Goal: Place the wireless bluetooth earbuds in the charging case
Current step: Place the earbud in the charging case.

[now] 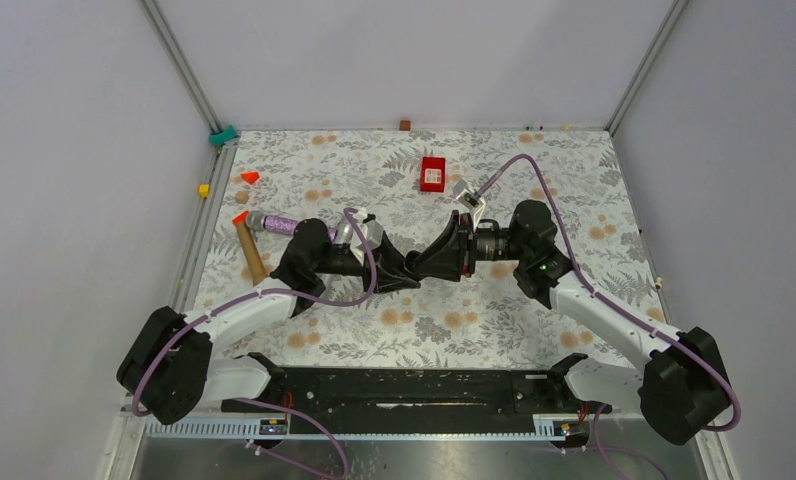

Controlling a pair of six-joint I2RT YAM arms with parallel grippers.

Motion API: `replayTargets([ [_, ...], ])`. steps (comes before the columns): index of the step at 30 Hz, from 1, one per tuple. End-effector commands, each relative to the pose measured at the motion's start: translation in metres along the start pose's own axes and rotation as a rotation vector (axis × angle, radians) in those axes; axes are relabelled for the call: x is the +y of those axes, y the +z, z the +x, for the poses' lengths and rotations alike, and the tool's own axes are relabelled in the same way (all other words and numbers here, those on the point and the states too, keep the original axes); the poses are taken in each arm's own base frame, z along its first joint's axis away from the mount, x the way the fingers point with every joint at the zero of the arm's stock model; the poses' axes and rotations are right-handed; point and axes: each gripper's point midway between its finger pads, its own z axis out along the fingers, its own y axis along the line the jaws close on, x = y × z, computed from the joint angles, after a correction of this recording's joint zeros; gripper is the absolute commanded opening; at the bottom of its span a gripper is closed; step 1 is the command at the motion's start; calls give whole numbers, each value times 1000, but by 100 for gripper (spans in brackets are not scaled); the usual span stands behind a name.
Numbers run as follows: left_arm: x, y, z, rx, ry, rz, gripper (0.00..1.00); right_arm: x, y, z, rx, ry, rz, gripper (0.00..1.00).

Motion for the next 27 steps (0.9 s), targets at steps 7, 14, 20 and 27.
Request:
replayTargets([
  [7, -15, 2, -39, -67, 136, 80, 0, 19, -8, -17, 23, -145, 12, 50],
  [14, -17, -1, -44, -76, 141, 87, 0, 44, -18, -19, 52, -216, -49, 53],
  [20, -17, -2, -45, -74, 139, 88, 0, 61, -38, -46, 26, -267, -14, 55],
  [27, -16, -2, -43, -63, 136, 81, 0, 26, -73, -62, 63, -347, 281, 57],
])
